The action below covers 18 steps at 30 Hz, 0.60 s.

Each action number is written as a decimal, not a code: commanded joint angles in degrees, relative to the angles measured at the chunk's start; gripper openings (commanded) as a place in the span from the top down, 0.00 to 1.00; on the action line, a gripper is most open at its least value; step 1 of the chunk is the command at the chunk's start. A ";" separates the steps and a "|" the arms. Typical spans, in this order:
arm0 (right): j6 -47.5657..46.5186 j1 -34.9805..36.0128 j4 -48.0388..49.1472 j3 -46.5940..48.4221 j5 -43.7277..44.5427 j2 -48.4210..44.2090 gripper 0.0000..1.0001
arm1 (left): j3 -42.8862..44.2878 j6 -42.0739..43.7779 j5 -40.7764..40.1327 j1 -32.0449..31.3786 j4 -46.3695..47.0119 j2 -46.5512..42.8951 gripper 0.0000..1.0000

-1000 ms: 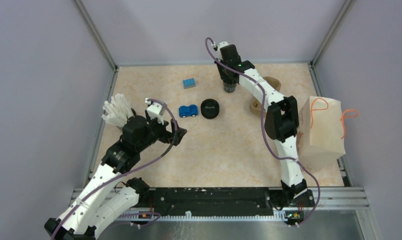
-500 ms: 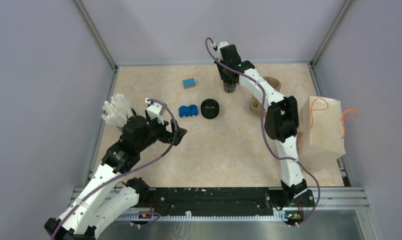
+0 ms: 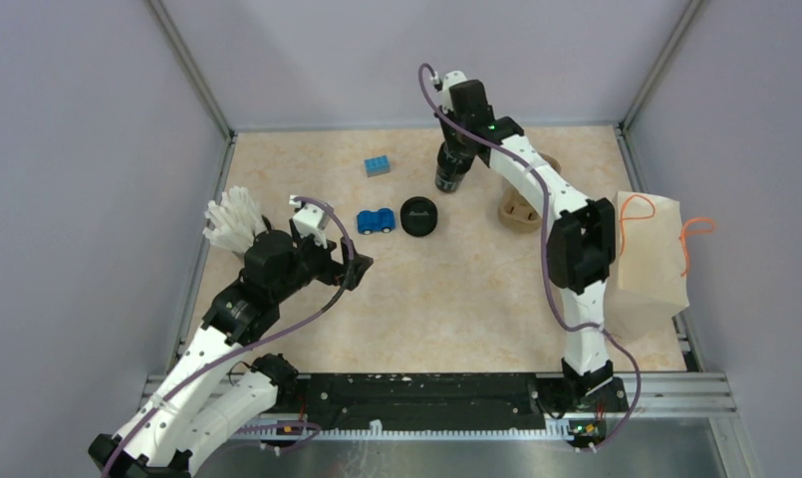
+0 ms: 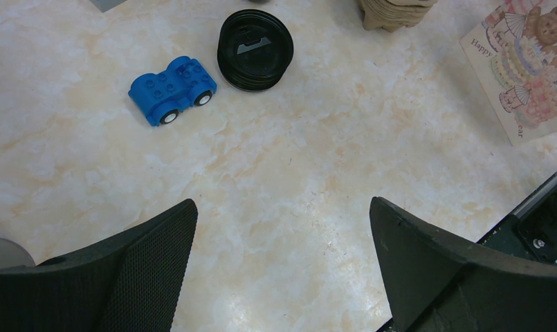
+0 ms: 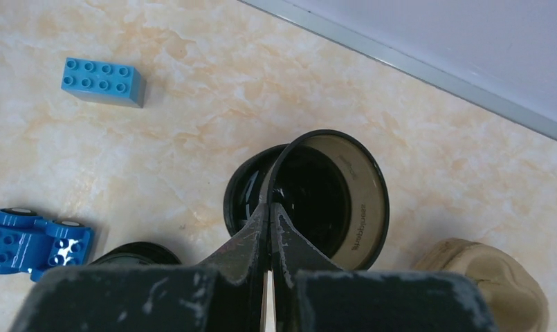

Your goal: Pack the takeout coffee

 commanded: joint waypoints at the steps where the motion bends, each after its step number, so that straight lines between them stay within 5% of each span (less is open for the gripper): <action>1: -0.74 -0.50 3.14 -2.69 0.69 -6.09 1.00 | 0.00 0.61 -0.15 -0.19 2.39 -0.34 0.01; 18: -3.78 -0.50 2.26 -4.65 1.51 -12.29 1.00 | -0.04 0.76 -0.08 -0.14 2.47 0.02 0.01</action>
